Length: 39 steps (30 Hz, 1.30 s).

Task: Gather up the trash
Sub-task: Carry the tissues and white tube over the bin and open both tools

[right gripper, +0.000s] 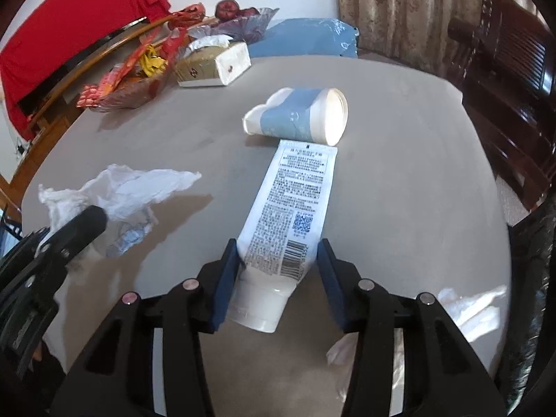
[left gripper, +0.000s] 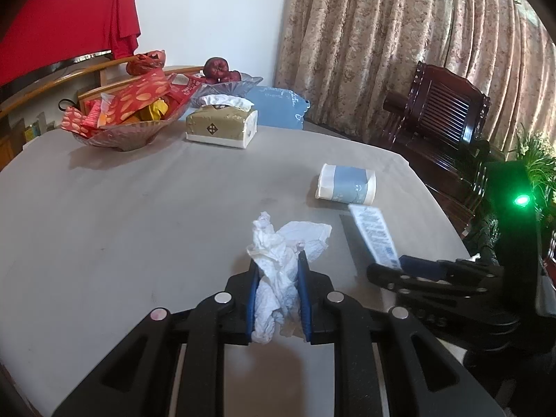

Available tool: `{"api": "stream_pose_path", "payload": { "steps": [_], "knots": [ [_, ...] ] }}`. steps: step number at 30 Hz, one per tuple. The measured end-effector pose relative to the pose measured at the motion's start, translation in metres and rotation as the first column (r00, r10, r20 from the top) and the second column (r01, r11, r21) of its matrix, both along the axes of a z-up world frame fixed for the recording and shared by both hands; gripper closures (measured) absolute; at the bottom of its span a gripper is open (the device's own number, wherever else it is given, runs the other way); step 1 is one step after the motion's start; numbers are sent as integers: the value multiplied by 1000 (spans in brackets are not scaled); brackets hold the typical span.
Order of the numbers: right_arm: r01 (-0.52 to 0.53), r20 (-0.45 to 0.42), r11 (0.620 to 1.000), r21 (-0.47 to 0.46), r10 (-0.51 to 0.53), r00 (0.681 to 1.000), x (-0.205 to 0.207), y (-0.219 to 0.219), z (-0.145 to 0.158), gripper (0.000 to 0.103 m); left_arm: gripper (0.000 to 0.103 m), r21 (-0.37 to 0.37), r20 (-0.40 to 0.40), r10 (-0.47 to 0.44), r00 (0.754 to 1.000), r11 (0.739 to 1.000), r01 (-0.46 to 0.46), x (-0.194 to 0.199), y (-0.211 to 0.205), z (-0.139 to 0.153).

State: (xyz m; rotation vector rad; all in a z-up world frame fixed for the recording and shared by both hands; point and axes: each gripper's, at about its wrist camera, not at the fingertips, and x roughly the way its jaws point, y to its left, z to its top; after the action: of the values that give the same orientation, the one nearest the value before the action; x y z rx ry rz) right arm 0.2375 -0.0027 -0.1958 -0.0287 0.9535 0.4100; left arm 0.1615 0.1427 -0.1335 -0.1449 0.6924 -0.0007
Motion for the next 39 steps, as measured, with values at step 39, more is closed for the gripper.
{"api": "stream_pose_path", "payload": {
  "steps": [39],
  "knots": [
    [94,196,989,113,-115,974,-53,-117,115,59,84,31,165,-150,975,989,147,-8,-103,76]
  ]
}}
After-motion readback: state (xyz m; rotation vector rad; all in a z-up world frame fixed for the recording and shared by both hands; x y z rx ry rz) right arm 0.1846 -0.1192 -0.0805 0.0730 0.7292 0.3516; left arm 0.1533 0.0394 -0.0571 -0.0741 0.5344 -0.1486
